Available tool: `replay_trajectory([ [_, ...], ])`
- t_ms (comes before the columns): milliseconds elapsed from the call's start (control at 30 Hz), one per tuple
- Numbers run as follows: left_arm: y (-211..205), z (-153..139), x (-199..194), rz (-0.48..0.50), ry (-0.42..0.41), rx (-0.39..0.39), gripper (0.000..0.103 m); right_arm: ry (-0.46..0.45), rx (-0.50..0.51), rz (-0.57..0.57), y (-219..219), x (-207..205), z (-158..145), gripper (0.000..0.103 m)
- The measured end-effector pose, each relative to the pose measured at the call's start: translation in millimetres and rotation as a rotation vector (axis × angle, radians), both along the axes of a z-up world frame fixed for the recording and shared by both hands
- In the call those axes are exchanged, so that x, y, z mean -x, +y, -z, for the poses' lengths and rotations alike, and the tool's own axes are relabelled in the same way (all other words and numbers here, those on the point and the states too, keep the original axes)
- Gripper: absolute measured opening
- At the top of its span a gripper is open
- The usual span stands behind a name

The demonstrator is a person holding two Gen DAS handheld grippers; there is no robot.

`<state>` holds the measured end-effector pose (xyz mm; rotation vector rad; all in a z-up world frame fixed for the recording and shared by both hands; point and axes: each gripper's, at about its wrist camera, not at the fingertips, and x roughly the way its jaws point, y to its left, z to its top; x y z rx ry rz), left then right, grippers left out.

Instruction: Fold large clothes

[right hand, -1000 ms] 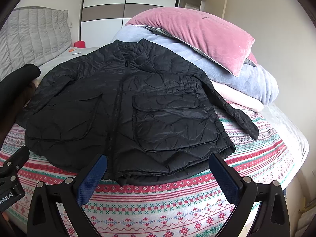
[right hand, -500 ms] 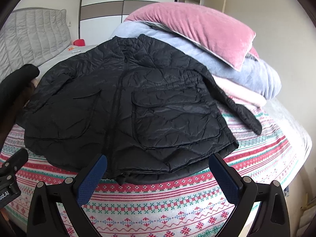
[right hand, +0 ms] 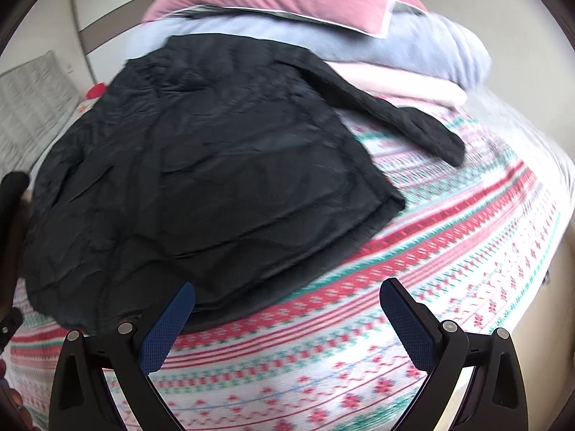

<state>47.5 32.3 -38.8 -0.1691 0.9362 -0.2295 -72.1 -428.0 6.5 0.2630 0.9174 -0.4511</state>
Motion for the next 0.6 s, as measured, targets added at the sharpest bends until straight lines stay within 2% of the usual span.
replay_trajectory([
  [133,15,15,-15,0.086,0.119,0.274,0.103,0.023,0.017,0.036,-25,6,3,0.103],
  [167,18,18,-17,0.090,0.139,0.304,0.103,0.025,0.003,0.044,-36,7,4,0.103],
  [200,21,19,-18,0.080,0.147,0.305,0.103,0.019,-0.013,0.053,-44,8,4,0.103],
  [300,33,8,-20,0.023,0.092,0.254,0.103,0.008,-0.078,0.082,-70,8,5,0.103],
  [367,46,5,-24,-0.030,0.082,0.264,0.103,0.011,-0.143,0.089,-89,2,7,0.103],
  [400,56,6,-28,-0.063,0.093,0.297,0.103,0.007,-0.203,0.099,-104,-2,10,0.103],
  [500,79,22,-45,-0.135,0.195,0.376,0.103,-0.041,-0.353,0.154,-130,-4,21,0.103],
  [600,88,41,-65,-0.192,0.247,0.369,0.103,-0.063,-0.486,0.157,-138,-10,36,0.103],
])
